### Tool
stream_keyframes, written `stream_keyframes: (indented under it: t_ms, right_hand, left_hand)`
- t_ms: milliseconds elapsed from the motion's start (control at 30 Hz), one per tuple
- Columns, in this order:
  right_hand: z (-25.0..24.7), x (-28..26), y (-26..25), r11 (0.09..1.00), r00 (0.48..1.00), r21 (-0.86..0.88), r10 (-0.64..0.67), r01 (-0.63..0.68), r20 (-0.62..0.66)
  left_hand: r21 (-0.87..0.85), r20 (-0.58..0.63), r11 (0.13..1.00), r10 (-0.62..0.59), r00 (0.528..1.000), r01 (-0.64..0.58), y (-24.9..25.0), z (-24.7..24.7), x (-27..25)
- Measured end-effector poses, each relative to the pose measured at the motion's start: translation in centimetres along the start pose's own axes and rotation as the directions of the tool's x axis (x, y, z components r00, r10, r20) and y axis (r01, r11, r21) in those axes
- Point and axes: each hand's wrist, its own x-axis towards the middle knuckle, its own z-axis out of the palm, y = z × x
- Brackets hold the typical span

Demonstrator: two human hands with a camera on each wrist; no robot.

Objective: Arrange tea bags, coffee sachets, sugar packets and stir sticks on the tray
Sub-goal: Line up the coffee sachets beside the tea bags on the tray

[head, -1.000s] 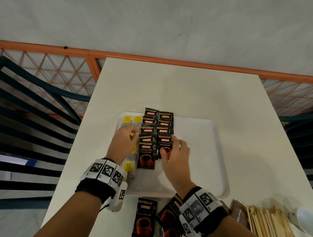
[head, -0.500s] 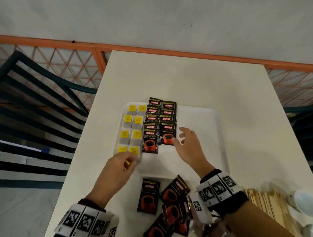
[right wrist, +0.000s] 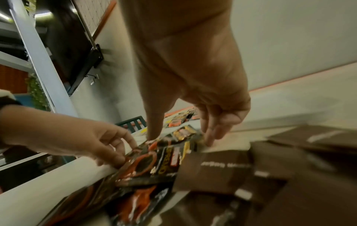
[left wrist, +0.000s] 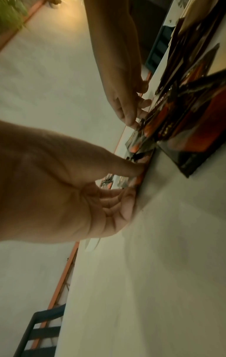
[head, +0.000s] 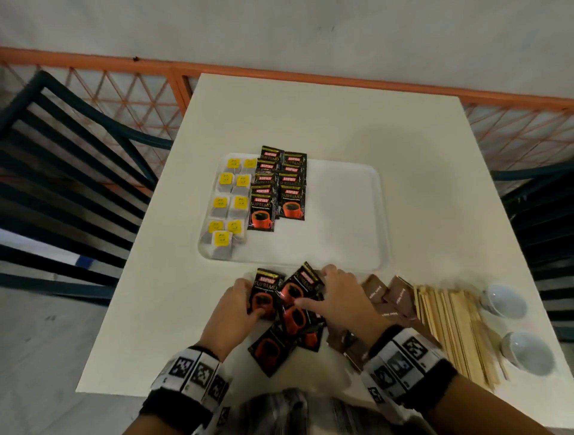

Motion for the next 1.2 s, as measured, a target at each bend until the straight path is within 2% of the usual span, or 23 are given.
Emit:
stream_keyframes:
  t_ms: [100, 167, 233, 333, 400, 500, 567, 667, 767, 833, 900, 967, 1000, 1033, 1133, 1200]
  right_hand:
    - [1.3, 0.5, -1.0, 1.000, 0.996, -0.006, -0.007, 0.006, -0.084]
    - [1.5, 0.8, -1.4, 1.000, 0.995, 0.014, -0.020, 0.021, -0.095]
    - [1.2, 0.8, -1.7, 0.979, 0.997, 0.201, -0.017, 0.032, -0.075]
    - [0.2, 0.2, -2.1, 0.863, 0.992, 0.499, -0.026, 0.083, -0.120]
    - [-0.6, -0.5, -2.7, 0.730, 0.988, 0.675, 0.001, 0.106, -0.157]
    - [-1.6, -2.1, -4.0, 0.555, 0.992, 0.824, -0.014, 0.111, -0.125]
    - [-1.4, -2.9, -5.2, 0.525, 0.993, 0.843, -0.085, 0.117, -0.084]
    - [0.3, -3.4, -7.0, 0.622, 0.987, 0.767, -0.129, 0.157, -0.098]
    - [1.7, -3.3, -7.9, 0.735, 0.976, 0.647, -0.106, 0.205, -0.188]
    - [1.9, -3.4, -8.0, 0.772, 0.968, 0.596, -0.099, 0.220, -0.229]
    - [2.1, -3.7, -8.4, 0.786, 0.955, 0.563, -0.115, 0.255, -0.272]
    - [2.3, -4.2, -8.9, 0.796, 0.949, 0.540, -0.131, 0.272, -0.285]
    - [2.6, -4.3, -9.0, 0.809, 0.950, 0.523, -0.132, 0.269, -0.283]
    - [2.9, -4.3, -9.1, 0.825, 0.952, 0.504, -0.127, 0.258, -0.279]
    - [3.6, -4.8, -8.2, 0.893, 0.969, 0.408, -0.105, 0.190, -0.221]
    - [4.3, -5.3, -7.0, 0.947, 0.971, 0.220, -0.217, 0.234, -0.097]
  left_hand:
    - [0.013, 0.053, 1.000, -0.013, 0.998, 0.013, -0.1, -0.5, 0.2]
    - [0.003, 0.076, 1.000, -0.007, 0.997, 0.007, -0.3, -1.1, 0.4]
    - [0.013, 0.078, 0.999, 0.040, 0.996, -0.041, -0.4, -1.7, 0.4]
    - [-0.064, 0.054, 0.996, 0.069, 0.996, -0.065, -0.6, -3.1, 0.1]
    - [-0.159, 0.058, 0.986, 0.067, 0.996, -0.057, -0.7, -4.1, -0.3]
    - [-0.349, 0.168, 0.937, 0.066, 0.984, -0.003, -1.1, -5.4, -0.3]
    - [-0.454, 0.291, 0.891, 0.127, 0.948, 0.020, -1.3, -6.2, 0.0]
    - [-0.609, 0.458, 0.791, 0.288, 0.841, 0.061, -0.8, -6.8, -0.5]
    - [-0.723, 0.555, 0.651, 0.352, 0.754, 0.229, -0.1, -7.7, -1.2]
    - [-0.746, 0.590, 0.587, 0.364, 0.721, 0.314, 0.3, -8.3, -1.4]
    - [-0.709, 0.597, 0.630, 0.297, 0.745, 0.317, 0.9, -8.4, -1.5]
    - [-0.592, 0.574, 0.769, 0.194, 0.796, 0.240, 1.6, -8.1, -1.6]
    - [-0.545, 0.563, 0.810, 0.165, 0.810, 0.214, 1.8, -7.9, -1.6]
    - [-0.540, 0.553, 0.816, 0.158, 0.818, 0.207, 1.7, -7.6, -1.5]
    - [-0.631, 0.489, 0.738, 0.137, 0.862, 0.240, 1.1, -7.8, -1.2]
    - [-0.671, 0.455, 0.701, 0.134, 0.880, 0.241, 0.7, -8.2, -0.9]
